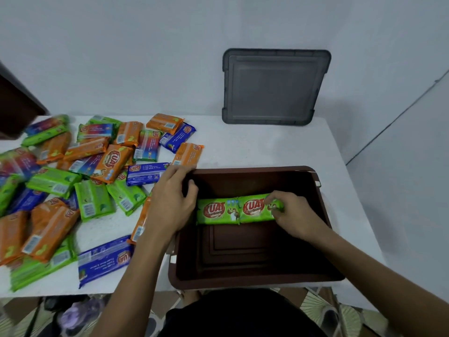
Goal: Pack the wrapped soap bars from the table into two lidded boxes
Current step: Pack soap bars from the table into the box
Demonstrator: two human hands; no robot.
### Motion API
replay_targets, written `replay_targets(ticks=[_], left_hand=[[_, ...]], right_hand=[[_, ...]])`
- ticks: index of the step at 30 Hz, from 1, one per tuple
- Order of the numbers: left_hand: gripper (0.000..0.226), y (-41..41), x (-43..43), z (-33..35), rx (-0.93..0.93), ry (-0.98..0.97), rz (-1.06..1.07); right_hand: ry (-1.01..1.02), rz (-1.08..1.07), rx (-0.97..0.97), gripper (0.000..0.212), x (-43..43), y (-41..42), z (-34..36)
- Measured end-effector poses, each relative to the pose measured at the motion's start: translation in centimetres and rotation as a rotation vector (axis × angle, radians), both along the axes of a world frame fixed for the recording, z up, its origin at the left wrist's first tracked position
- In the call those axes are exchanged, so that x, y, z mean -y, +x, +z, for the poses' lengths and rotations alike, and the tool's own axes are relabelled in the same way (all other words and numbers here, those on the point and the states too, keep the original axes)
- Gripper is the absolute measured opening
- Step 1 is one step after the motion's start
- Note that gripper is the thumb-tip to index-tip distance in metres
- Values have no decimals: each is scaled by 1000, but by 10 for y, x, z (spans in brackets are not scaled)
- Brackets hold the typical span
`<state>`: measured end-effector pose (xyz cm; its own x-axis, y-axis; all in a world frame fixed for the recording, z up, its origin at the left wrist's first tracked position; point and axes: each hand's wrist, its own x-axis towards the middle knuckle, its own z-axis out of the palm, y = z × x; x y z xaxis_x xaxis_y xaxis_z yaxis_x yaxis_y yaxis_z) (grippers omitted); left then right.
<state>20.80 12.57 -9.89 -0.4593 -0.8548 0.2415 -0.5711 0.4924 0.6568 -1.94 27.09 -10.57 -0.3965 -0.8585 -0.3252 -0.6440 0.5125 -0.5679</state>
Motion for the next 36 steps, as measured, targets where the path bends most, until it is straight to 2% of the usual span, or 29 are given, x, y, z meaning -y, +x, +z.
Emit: replay_targets(ticks=[3, 6, 8, 10, 12, 15, 18, 25, 29, 32, 36], left_hand=[[39, 2, -3, -4, -16, 16, 2], [43, 2, -6, -3, -41, 32, 7], [43, 1, -6, -2, -52, 55, 2], [39, 3, -3, -3, -50, 63, -13], [33, 5, 2, -2, -72, 71, -43], [27, 11, 17, -1, -121, 68, -50], [25, 29, 49, -8, -51, 5, 27], [33, 93, 143, -32, 327, -19, 355], [56, 116, 175, -44, 595, 157, 408], [64, 121, 184, -54, 615, 160, 353], [68, 120, 184, -56, 519, 124, 347]], right_hand=[[99, 173, -277, 32, 2, 6, -6], [177, 279, -387, 34, 5, 12, -4], [165, 322, -469, 31, 9, 16, 8], [49, 344, -535, 24, 18, 20, 26], [-138, 356, -467, 21, 38, 24, 45], [-382, 345, -242, 17, 81, 32, 65], [-477, 324, -152, 13, 135, 40, 65], [-351, 470, -249, 26, 277, 54, 9], [-228, 517, -298, 46, 325, 66, -16], [-131, 528, -298, 53, 345, 71, -31], [-157, 468, -334, 37, 355, 76, -42]])
